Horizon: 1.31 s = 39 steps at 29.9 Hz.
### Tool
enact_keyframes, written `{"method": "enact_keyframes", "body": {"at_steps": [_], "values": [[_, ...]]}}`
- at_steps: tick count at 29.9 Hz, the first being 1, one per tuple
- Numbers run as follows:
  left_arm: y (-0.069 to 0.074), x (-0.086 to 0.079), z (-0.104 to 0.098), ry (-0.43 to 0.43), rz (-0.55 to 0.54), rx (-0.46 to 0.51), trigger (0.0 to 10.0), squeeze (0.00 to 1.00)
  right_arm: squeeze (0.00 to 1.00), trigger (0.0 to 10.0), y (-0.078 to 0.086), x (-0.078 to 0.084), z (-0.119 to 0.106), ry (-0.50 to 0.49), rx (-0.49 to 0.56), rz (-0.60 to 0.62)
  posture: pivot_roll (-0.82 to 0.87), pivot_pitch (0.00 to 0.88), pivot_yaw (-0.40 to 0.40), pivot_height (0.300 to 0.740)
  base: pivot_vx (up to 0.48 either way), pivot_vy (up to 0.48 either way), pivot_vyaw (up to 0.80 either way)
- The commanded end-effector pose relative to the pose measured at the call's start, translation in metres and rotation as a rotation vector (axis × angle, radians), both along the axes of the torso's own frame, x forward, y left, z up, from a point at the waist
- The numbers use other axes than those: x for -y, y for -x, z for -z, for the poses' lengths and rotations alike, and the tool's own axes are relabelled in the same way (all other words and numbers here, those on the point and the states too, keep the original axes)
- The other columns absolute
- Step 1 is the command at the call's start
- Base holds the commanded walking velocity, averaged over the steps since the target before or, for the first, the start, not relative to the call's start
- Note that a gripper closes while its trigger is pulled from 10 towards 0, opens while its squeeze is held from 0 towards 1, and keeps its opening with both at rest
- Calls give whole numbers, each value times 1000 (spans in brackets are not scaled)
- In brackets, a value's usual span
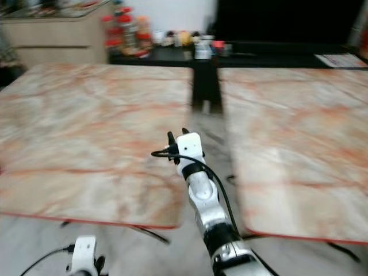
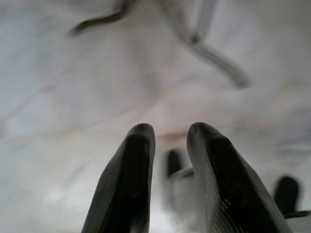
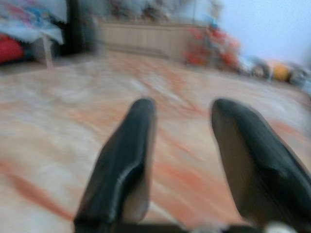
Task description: Setting the table
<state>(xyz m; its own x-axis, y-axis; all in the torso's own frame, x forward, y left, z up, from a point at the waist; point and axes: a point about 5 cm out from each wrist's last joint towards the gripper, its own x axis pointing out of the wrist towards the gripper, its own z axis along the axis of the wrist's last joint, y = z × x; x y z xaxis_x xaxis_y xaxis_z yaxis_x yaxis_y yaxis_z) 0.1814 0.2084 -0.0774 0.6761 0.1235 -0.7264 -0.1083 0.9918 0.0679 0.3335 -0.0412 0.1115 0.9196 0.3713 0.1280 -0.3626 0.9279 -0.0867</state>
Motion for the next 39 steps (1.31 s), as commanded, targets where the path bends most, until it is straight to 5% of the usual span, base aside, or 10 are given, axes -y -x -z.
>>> {"method": "enact_keyframes", "body": {"at_steps": [1, 28, 39], "values": [[-3, 6, 0, 14, -1, 9, 10000, 0, 0, 10000, -4, 11, -5, -21, 14, 40, 22, 0, 10, 740, 0, 480, 0], [-3, 10, 0, 15, 23, 15, 10000, 0, 0, 10000, -8, 22, -3, -50, -9, 139, 16, 0, 5, 740, 0, 68, 0], [-1, 11, 1, 19, 13, 8, 10000, 0, 0, 10000, -9, 24, -2, -53, -30, 135, 14, 0, 0, 740, 0, 0, -459]]}}
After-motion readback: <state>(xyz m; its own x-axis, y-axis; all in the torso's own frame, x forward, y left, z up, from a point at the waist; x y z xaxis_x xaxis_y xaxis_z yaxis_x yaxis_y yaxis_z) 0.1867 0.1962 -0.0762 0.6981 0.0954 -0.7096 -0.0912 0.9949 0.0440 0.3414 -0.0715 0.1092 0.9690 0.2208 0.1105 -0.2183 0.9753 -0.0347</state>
